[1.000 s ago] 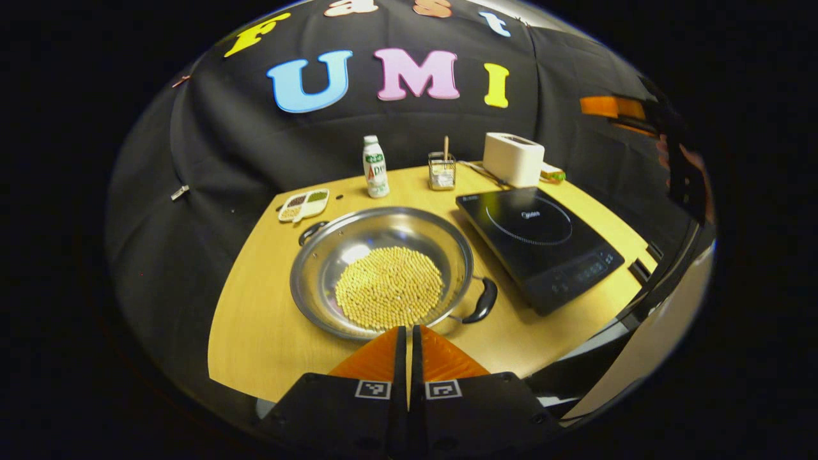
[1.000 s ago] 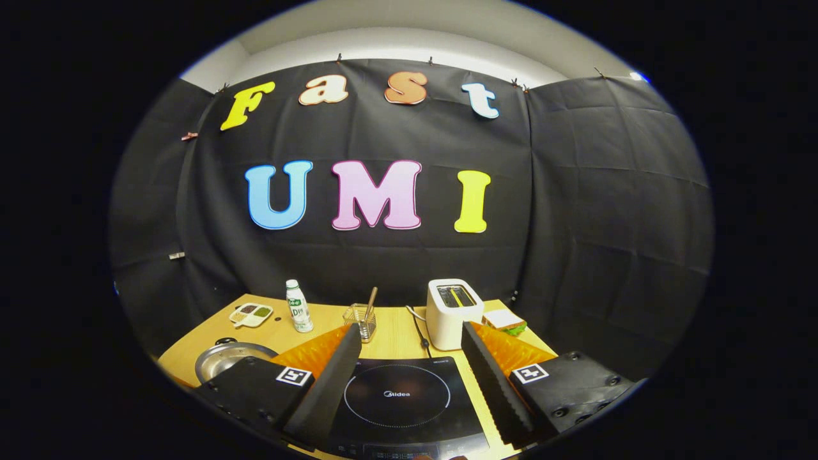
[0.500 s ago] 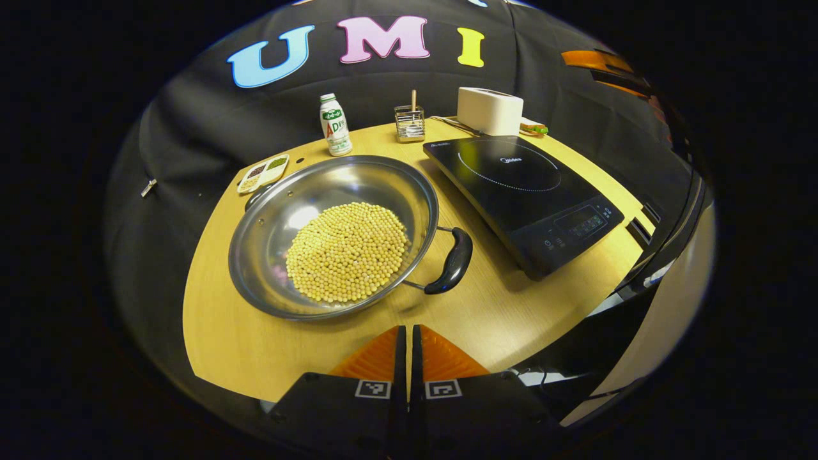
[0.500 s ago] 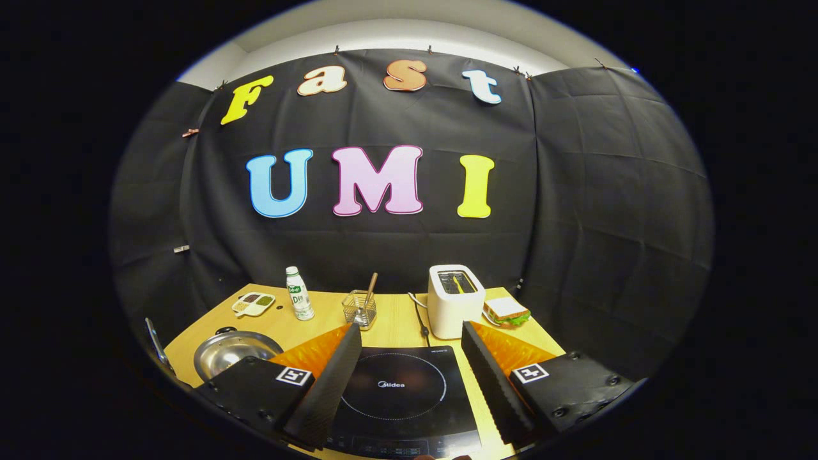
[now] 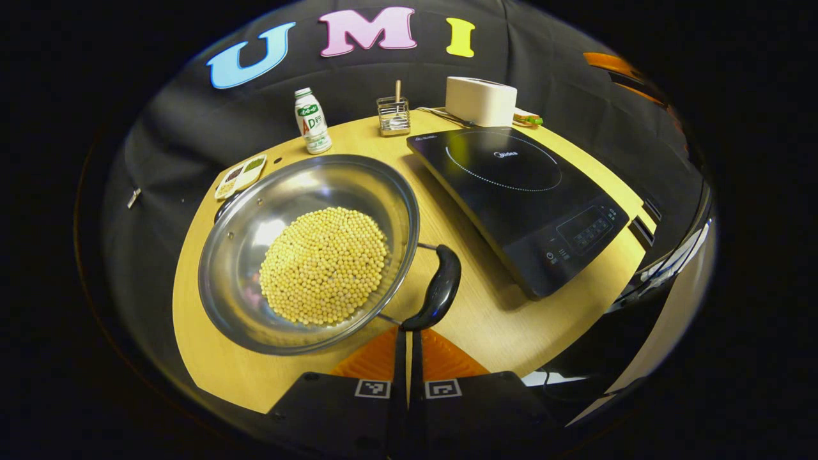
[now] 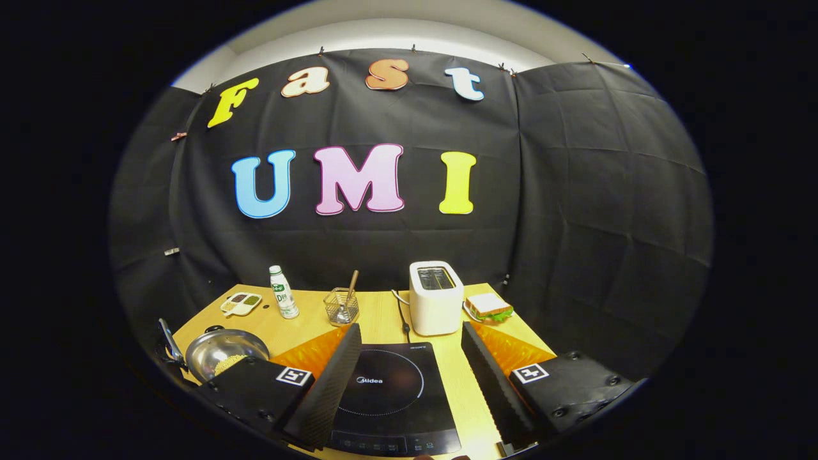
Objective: First push the handle of the pot to place it horizontally, then grasp the pot with both hands and set it on the induction cooktop.
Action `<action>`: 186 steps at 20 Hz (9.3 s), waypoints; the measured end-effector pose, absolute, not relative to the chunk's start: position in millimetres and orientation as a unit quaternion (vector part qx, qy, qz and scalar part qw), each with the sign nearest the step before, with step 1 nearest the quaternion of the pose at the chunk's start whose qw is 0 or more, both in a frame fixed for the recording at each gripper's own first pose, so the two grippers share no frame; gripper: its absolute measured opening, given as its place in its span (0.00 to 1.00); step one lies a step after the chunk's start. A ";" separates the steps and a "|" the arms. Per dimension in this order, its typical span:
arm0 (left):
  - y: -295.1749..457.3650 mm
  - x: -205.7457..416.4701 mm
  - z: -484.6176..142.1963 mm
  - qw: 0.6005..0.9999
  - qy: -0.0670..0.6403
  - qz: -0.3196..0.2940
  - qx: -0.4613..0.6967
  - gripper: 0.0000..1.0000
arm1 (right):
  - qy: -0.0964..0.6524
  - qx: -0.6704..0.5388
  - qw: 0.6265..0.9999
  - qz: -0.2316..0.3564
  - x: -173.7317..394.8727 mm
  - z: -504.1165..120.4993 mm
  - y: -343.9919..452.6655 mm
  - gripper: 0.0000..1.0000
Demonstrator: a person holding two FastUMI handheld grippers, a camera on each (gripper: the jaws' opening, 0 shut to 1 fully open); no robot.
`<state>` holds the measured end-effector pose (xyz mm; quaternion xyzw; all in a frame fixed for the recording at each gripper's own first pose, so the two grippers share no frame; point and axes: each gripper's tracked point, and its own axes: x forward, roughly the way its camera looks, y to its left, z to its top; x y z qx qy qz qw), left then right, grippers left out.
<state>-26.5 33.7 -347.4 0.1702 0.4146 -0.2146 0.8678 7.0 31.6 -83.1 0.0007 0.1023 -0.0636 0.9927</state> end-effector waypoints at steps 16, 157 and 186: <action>-22.1 17.5 -339.4 0.880 0.400 -0.213 0.143 0.05 | 0.102 -0.003 0.993 -0.064 15.1 -83.6 5.1 0.98; 159.1 168.2 -252.6 0.947 0.306 -0.094 -0.022 0.58 | 0.398 0.066 0.913 0.063 98.5 -293.9 224.0 0.60; -66.2 169.0 -247.1 0.937 0.326 -0.127 -0.017 0.59 | 0.400 0.083 0.912 0.028 109.7 -263.7 3.7 0.60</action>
